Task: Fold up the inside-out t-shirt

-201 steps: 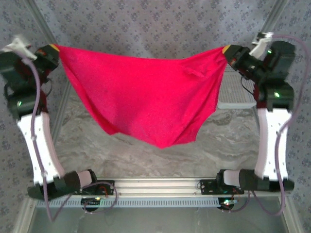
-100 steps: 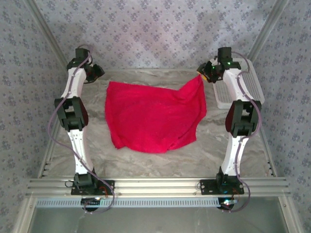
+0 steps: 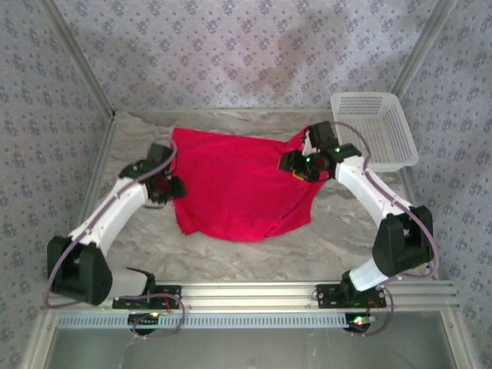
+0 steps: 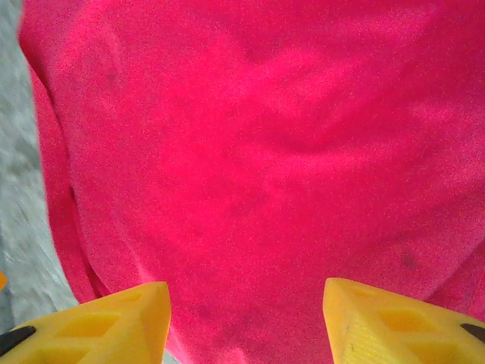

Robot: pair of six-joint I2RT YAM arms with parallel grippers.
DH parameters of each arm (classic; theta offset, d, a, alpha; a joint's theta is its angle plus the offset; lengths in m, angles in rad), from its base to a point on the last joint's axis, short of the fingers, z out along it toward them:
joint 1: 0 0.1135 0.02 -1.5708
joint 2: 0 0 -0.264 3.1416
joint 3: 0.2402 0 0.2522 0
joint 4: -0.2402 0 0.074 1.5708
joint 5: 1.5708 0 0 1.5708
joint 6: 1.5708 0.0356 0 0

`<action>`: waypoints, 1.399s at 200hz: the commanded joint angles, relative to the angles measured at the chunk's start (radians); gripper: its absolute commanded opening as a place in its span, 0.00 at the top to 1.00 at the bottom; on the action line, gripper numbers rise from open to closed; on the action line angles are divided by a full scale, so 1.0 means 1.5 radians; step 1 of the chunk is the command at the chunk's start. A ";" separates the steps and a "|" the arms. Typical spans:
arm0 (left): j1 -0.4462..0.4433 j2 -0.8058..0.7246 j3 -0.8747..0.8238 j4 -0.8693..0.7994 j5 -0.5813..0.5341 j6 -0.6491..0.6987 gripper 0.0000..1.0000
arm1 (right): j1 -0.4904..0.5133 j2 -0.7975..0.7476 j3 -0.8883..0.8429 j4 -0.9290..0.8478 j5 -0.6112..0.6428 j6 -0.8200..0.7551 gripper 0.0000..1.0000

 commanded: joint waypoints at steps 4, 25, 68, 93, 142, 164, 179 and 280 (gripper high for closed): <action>-0.083 -0.067 -0.137 0.117 0.021 -0.158 0.57 | 0.057 -0.009 -0.076 -0.023 0.048 -0.001 0.42; -0.108 -0.054 -0.196 0.180 0.037 -0.202 0.55 | 0.115 -0.007 -0.110 -0.007 0.054 0.015 0.40; -0.110 0.057 -0.185 0.221 0.023 -0.180 0.73 | 0.169 0.060 -0.134 0.068 0.049 0.062 0.35; -0.094 0.081 -0.127 0.175 0.011 -0.147 0.96 | 0.160 0.135 -0.136 0.118 0.052 0.069 0.43; 0.087 0.029 -0.036 0.084 0.032 -0.010 1.00 | 0.066 0.206 -0.091 0.111 0.098 0.052 1.00; 0.200 0.026 -0.020 0.084 0.076 0.027 1.00 | 0.019 0.202 -0.070 0.079 0.122 0.027 1.00; 0.253 0.046 -0.011 0.066 0.102 0.044 1.00 | -0.009 0.205 -0.061 0.060 0.128 0.024 1.00; 0.270 0.039 0.020 0.013 -0.050 0.047 0.74 | -0.027 0.190 0.028 0.030 0.074 -0.004 1.00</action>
